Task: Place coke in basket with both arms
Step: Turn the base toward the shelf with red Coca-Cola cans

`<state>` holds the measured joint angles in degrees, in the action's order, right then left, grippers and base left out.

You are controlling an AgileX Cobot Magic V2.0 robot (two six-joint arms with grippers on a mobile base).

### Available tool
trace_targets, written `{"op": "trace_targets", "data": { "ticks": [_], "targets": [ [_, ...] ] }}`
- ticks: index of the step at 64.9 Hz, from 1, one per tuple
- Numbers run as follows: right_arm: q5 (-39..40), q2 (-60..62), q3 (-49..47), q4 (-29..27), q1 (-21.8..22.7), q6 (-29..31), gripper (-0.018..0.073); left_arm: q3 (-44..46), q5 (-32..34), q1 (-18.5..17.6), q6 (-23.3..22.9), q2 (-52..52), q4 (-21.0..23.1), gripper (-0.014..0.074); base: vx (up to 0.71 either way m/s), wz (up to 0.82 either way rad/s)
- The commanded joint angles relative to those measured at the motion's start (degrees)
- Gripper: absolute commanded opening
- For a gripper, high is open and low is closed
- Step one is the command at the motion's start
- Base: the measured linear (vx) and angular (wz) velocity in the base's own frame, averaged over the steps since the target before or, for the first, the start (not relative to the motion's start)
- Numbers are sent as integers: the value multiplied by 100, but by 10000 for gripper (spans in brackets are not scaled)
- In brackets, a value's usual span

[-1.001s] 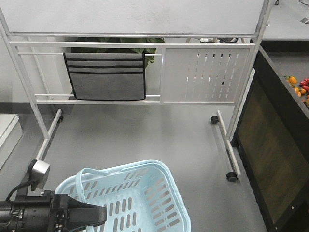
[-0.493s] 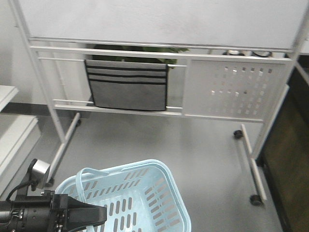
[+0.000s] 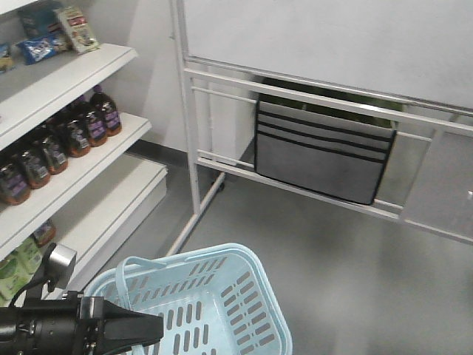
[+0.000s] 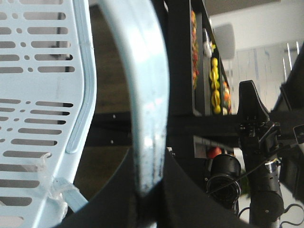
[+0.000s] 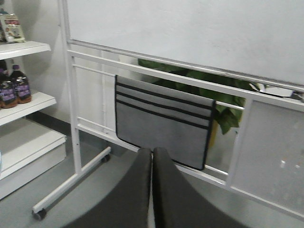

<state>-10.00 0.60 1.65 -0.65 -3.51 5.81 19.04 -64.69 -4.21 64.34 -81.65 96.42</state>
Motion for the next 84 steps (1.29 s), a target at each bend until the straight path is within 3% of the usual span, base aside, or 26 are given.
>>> {"op": "trace_targets", "data": {
  "ticks": [1,84],
  "targets": [
    [426,74,40,14,2,27,-2,82,-499,-25,68,151,582,-6,17,63],
    [417,74,40,14,2,27,-2,82,-499,-25,68,151,582,-6,14,54]
  ]
}}
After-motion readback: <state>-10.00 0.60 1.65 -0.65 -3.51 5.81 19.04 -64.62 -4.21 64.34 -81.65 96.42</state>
